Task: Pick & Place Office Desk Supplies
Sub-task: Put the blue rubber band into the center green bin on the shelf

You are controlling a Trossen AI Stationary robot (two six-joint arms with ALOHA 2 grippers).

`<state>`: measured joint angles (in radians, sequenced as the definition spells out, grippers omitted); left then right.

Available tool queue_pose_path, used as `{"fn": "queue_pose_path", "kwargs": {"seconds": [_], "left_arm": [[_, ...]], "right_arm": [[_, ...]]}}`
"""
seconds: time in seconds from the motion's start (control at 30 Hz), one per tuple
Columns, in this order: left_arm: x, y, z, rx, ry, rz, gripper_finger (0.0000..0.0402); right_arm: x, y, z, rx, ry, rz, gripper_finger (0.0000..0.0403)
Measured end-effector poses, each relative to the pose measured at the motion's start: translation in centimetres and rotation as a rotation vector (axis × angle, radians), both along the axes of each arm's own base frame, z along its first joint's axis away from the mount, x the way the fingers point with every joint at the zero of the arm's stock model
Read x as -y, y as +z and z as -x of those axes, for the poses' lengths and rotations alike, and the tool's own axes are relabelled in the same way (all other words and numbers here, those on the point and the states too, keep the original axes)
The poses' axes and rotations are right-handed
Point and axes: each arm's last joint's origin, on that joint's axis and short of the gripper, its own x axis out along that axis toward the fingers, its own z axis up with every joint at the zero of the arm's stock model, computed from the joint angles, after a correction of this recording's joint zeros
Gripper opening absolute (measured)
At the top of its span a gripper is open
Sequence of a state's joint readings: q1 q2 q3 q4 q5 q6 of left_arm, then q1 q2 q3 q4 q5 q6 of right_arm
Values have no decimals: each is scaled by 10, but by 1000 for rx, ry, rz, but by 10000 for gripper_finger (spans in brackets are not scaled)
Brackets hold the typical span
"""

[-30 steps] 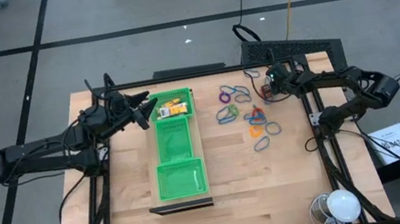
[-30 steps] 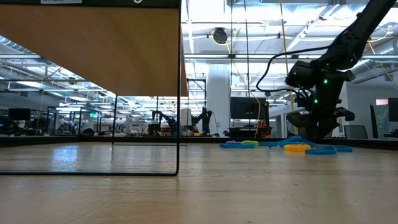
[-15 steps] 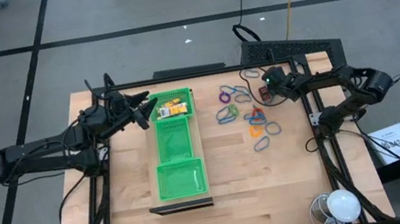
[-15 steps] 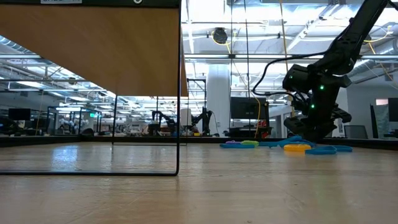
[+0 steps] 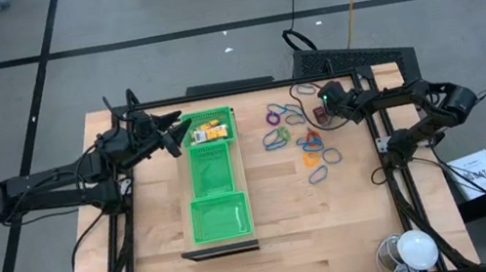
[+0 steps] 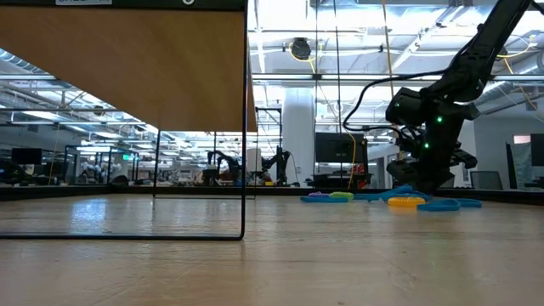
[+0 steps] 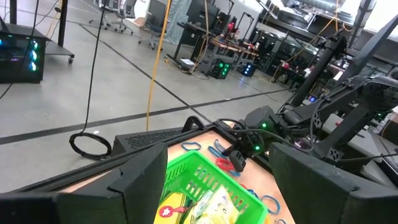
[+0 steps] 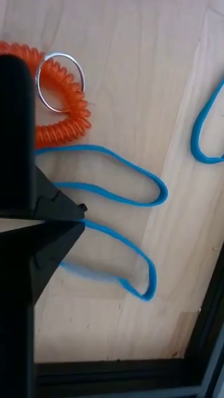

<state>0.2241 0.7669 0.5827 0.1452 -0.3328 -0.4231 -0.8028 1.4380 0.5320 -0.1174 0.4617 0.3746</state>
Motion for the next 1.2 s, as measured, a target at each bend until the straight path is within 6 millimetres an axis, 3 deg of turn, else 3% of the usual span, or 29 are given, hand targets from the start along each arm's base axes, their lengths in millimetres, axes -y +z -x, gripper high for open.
{"fn": "queue_pose_path", "kwargs": {"seconds": [0.47, 1.03, 1.2], "left_arm": [[2, 0, -1, 0, -66, 2, 292], [2, 0, -1, 2, -65, 2, 292], [1, 1, -1, -2, -50, -22, 292]], "right_arm": [[-14, 11, -17, 191, 204, -83, 1], [-48, 64, -30, 359, 413, 121, 0], [-56, 79, -39, 474, 581, 176, 0]]}}
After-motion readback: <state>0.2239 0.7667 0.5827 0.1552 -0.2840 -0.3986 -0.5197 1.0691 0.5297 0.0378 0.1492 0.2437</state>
